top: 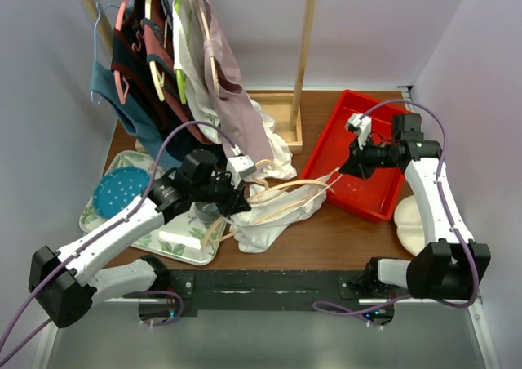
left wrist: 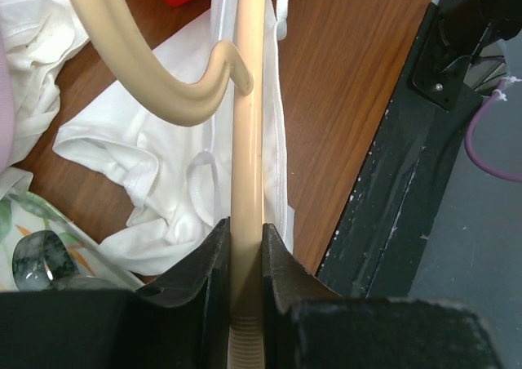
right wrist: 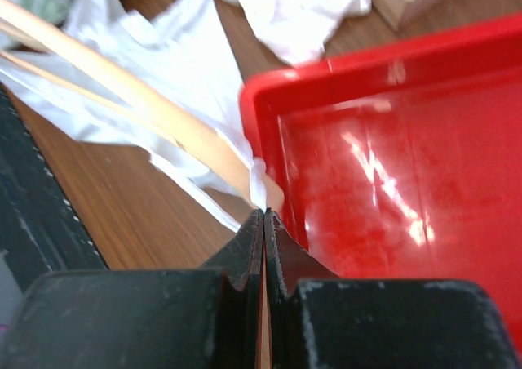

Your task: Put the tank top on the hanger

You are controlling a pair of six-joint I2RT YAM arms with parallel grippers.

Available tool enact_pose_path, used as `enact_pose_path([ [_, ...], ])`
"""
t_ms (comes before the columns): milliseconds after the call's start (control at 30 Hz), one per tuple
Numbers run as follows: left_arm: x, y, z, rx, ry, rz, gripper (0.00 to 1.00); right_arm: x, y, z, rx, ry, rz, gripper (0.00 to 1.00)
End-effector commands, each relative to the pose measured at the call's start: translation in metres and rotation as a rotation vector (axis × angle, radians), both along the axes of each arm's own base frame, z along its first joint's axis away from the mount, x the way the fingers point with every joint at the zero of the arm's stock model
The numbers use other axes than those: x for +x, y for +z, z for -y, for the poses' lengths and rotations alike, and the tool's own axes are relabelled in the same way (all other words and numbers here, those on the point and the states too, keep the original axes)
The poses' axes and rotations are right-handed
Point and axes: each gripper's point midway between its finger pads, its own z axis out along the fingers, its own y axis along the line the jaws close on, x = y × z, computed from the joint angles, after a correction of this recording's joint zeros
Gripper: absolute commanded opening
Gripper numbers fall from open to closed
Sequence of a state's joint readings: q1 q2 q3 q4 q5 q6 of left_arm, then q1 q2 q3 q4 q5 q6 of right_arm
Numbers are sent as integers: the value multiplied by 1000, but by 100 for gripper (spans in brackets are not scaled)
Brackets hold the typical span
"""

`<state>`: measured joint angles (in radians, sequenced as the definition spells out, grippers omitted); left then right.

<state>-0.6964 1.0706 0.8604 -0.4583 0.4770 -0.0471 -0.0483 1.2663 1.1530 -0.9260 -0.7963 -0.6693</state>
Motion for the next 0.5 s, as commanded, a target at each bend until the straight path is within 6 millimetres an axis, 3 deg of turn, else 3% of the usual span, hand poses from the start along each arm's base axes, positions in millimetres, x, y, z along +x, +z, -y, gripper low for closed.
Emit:
enact_pose_path([
  [0,2,37,19,-92,-85,74,0,2,54,-42,152,127,58,0],
  [67,4,41,21,-96,-86,80,0,-8,59,-64,161,201,46,0],
  [167,9,51,21,-101,-71,99,0,-16,69,-78,171,256,54,0],
  [200,11,54,19,-95,-54,112,0,-18,70,-77,171,259,50,4],
  [267,14,66,16,-100,-32,144,0,-21,73,-72,133,257,79,23],
  [300,17,70,12,-93,-9,158,0,-16,74,-65,91,226,98,45],
  [333,17,73,10,-89,0,165,0,-14,76,-60,78,201,110,56],
  [433,25,89,2,-70,58,200,0,0,102,-36,104,60,186,75],
  [467,28,101,0,-74,76,221,0,8,109,-18,107,-16,211,78],
])
